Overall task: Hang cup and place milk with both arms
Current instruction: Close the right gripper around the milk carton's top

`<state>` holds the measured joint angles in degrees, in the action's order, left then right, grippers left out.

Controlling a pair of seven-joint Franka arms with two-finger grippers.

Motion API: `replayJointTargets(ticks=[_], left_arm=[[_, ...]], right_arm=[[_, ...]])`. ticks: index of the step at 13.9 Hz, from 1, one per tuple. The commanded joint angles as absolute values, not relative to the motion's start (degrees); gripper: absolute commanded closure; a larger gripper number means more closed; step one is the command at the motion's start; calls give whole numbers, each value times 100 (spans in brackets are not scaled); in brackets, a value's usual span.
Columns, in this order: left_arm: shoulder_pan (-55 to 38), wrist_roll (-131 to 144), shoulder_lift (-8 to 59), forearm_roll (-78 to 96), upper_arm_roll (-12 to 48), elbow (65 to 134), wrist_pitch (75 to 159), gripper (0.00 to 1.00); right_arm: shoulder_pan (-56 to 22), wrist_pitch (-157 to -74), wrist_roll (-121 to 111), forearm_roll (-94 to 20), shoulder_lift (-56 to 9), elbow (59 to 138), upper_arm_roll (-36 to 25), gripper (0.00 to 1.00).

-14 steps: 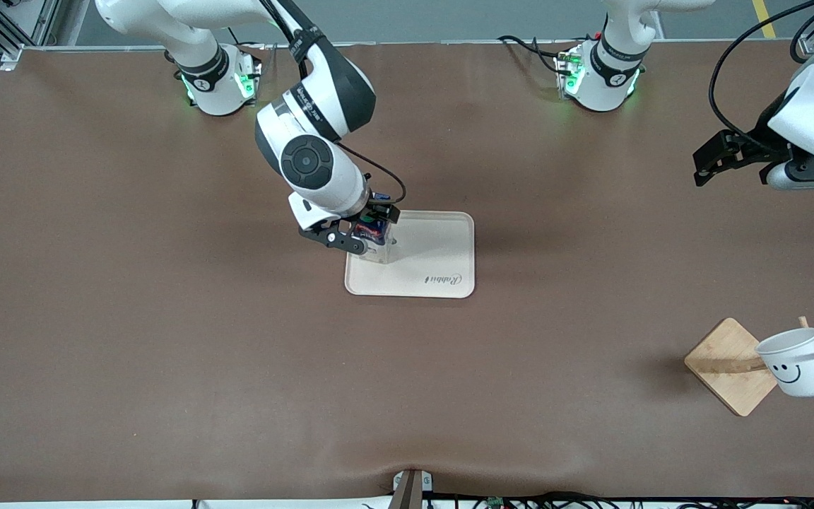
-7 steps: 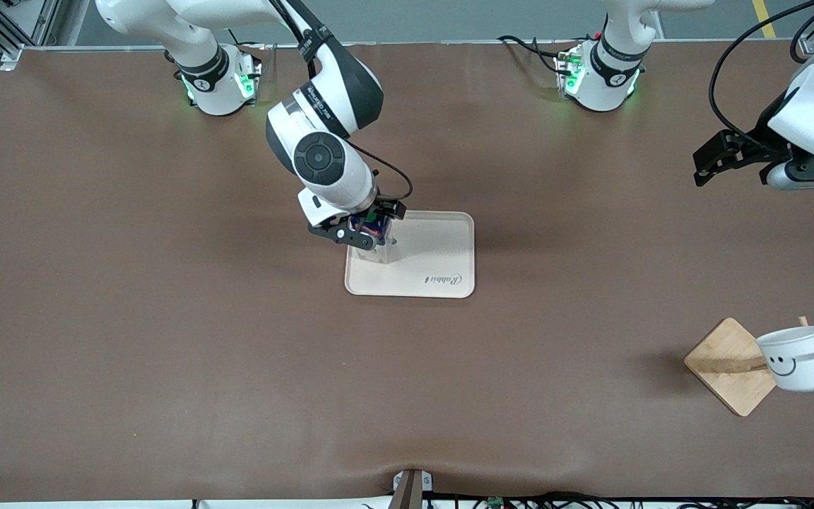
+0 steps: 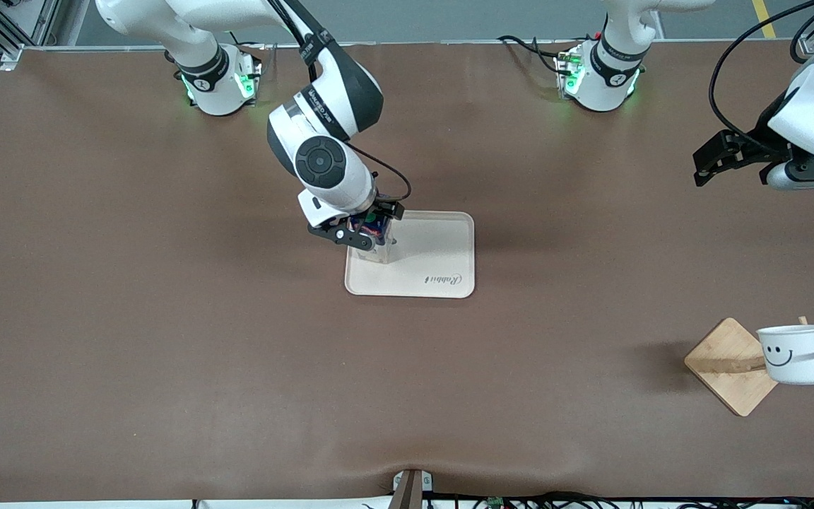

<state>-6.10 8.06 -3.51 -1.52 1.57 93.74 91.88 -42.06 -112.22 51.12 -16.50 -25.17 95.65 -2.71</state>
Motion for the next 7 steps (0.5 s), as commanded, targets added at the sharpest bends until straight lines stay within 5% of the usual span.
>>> replayJointTargets(ticks=[1, 4, 6, 7], left_arm=[[-606, 729, -387, -141, 132, 9264, 9194, 0], [-598, 721, -422, -141, 132, 9272, 9185, 0], [-598, 729, -413, -141, 132, 9272, 9184, 0], [-598, 738, -396, -141, 123, 9264, 9185, 0]], right_arm=[[-4254, -11355, 5212, -1547, -2505, 9668, -299, 0], [-4254, -11496, 5212, -1547, -2505, 9738, -290, 1], [-4254, -11505, 5212, -1547, -2505, 9738, -290, 33], [-4254, -11505, 5212, -1556, -2505, 9730, -290, 62]])
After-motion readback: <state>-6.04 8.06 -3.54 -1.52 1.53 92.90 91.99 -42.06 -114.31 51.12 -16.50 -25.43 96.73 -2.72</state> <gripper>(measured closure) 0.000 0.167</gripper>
